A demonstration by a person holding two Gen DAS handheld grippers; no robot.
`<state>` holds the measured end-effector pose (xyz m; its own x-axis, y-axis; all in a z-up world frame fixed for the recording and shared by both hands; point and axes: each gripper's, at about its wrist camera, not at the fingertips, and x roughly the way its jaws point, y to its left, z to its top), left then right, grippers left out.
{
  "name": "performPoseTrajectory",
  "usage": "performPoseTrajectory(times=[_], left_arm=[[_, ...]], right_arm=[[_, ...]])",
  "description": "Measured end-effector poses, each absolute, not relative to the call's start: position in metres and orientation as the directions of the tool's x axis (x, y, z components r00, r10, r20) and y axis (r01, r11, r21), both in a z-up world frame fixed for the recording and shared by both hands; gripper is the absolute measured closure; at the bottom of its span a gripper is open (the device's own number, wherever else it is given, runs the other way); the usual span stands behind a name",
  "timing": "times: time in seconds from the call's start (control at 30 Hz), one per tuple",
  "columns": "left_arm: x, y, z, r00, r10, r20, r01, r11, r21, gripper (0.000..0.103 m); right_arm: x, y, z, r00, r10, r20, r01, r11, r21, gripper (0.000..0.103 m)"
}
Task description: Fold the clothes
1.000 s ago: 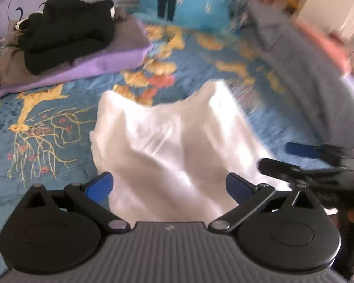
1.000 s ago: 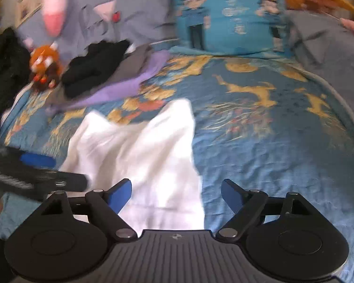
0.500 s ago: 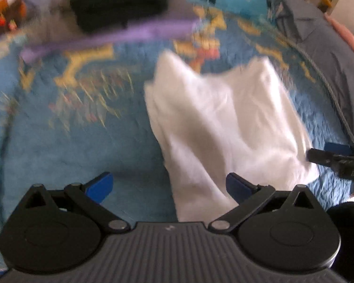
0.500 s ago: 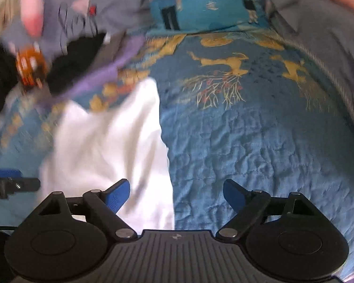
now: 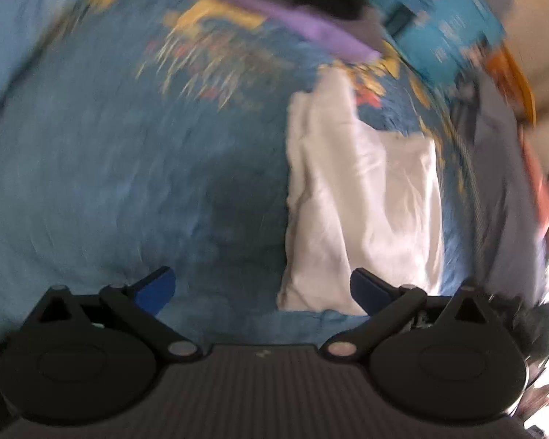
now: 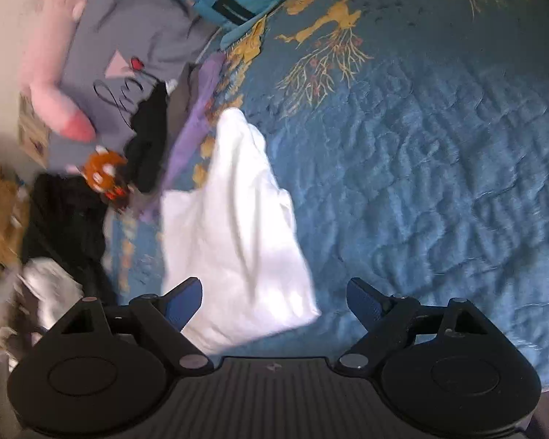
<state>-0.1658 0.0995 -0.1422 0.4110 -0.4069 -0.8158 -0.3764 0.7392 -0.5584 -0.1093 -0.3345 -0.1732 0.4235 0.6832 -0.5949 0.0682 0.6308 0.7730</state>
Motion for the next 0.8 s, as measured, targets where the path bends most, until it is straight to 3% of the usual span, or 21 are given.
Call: performPoseTrajectory(times=[0.07,0.27,0.43,0.8], left_arm=[[-0.17,0.103,-0.159,0.421,-0.459,-0.783,-0.444,0.648,-0.619,0.0],[-0.175,0.094,-0.169,0.454,-0.456,-0.766,-0.496,0.585,-0.642,0.0],[-0.17,0.086,-0.185,0.502,-0.585,-0.637,-0.499,0.406,-0.766,0.0],[-0.168,0.081,-0.215,0.662,-0.619,-0.422,-0.441,0.133,-0.888,0.0]], right_arm=[[-0.106,-0.333,-0.178,0.418,0.702,-0.576,0.109,0.591,0.799,0.016],[-0.1,-0.318,-0.182,0.399,0.67,-0.626,0.144,0.628,0.765,0.016],[-0.098,-0.307,-0.19,0.42,0.674,-0.608,0.185,0.593,0.784,0.011],[-0.112,-0.3,-0.203,0.539,0.666,-0.516,0.208,0.488,0.848,0.005]])
